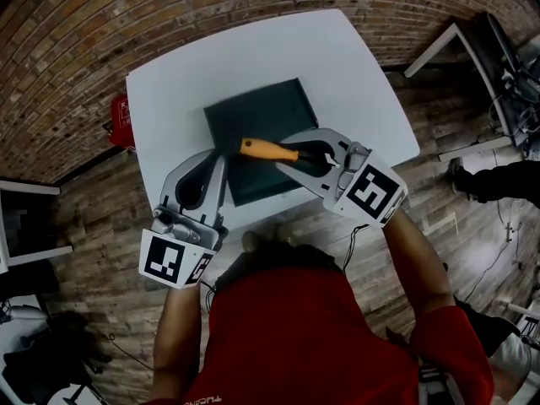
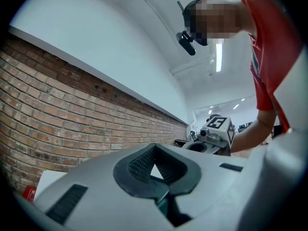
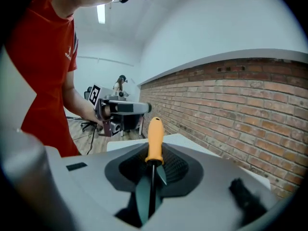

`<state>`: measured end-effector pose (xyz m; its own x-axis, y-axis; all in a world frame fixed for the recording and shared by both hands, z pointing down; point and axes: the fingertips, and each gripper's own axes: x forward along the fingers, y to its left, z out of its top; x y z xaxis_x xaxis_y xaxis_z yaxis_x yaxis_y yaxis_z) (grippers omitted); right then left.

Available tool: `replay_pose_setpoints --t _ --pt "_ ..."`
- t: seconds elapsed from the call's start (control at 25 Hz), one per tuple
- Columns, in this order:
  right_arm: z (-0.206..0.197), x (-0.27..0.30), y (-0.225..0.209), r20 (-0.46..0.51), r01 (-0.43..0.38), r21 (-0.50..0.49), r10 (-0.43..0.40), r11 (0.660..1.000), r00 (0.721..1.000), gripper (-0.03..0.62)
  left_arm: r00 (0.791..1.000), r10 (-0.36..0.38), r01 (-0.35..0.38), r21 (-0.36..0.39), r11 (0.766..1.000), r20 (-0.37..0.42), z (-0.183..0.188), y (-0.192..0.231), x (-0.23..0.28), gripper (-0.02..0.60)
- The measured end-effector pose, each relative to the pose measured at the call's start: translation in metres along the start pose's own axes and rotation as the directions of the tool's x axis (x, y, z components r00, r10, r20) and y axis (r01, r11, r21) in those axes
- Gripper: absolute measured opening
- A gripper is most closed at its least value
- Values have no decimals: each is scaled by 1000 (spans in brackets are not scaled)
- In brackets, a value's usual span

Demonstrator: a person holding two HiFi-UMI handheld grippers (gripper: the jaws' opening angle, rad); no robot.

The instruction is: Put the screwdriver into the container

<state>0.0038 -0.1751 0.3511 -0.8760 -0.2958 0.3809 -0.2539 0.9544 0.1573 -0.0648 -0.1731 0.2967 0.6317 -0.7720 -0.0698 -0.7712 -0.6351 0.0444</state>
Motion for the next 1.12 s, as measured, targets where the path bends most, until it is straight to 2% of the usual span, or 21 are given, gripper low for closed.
replay_pose_setpoints --t 0.24,0.48,0.68,1.12 --pt "-30 22 18 -94 -82 -56 77 995 993 87 1000 2 -3 -15 1000 -24 -24 1 -7 12" --pt "-60 42 24 -193 -129 -86 111 988 975 87 994 12 -13 -5 1000 -107 -60 1 -7 12" --pt "-87 57 30 -283 -175 -112 137 978 949 87 988 9 -11 -11 1000 -151 -80 0 -9 12" --pt "-128 77 32 -424 -248 -108 181 963 887 87 983 7 -13 -33 999 -181 -98 2 -13 12"
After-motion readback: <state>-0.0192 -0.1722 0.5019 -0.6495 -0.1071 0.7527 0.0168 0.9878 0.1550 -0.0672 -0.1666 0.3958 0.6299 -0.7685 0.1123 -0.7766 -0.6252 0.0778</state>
